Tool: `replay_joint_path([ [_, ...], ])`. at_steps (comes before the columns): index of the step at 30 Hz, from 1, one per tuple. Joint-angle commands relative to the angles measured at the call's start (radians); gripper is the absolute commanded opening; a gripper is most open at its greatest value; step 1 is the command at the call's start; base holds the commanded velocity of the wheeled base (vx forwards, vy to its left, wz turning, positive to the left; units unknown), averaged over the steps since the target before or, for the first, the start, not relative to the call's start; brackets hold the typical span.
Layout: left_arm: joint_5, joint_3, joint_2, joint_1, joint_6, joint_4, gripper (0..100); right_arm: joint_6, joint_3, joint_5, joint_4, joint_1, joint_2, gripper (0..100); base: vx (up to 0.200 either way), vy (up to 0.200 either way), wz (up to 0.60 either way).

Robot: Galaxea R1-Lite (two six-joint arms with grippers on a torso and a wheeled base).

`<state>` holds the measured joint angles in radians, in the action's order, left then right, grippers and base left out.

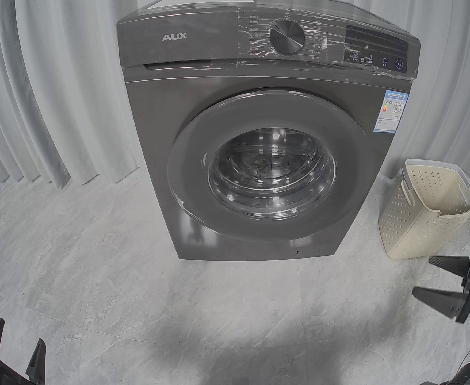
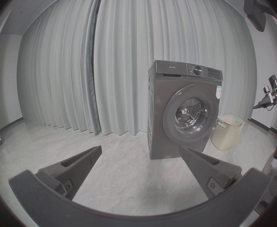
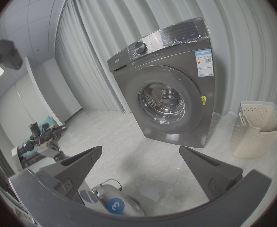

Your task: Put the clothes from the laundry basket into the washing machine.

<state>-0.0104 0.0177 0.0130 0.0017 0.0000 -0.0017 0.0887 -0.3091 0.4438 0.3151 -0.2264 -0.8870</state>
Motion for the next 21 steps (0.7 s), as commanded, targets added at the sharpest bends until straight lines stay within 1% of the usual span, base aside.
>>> replay_joint_path([
  [1, 0.000, -0.018, -0.010, 0.000, -0.002, 0.000, 100, 0.106, 0.015, -0.030, 0.148, -0.027, -0.237, 100, 0.000, 0.000, 0.00],
  [3, 0.000, -0.018, -0.010, 0.000, -0.002, 0.000, 100, 0.126, 0.021, -0.036, 0.194, -0.028, -0.260, 100, 0.000, 0.000, 0.00],
  [5, 0.000, -0.016, -0.010, 0.000, 0.002, 0.000, 100, 0.131, 0.025, -0.043, 0.245, -0.031, -0.282, 100, 0.200, 0.000, 0.00],
  [6, 0.000, -0.018, -0.010, 0.000, 0.002, 0.000, 100, 0.131, 0.027, -0.047, 0.256, -0.031, -0.285, 0, 0.200, 0.000, 0.00],
  [10, 0.000, -0.018, -0.010, 0.000, 0.000, 0.000, 100, 0.132, 0.028, -0.054, 0.274, -0.045, -0.283, 0, 0.200, 0.000, 0.00],
  [12, 0.000, -0.018, -0.010, 0.000, 0.002, 0.000, 100, 0.137, 0.024, -0.057, 0.274, -0.064, -0.290, 0, 0.200, 0.000, 0.00],
  [16, 0.000, -0.018, -0.010, 0.000, 0.003, 0.000, 100, 0.135, 0.019, -0.057, 0.302, -0.064, -0.323, 0, 0.000, 0.000, 0.00],
  [21, 0.000, -0.016, -0.010, 0.000, 0.000, 0.000, 100, 0.137, 0.030, -0.059, 0.415, -0.064, -0.372, 0, 0.000, 0.000, 0.00],
])
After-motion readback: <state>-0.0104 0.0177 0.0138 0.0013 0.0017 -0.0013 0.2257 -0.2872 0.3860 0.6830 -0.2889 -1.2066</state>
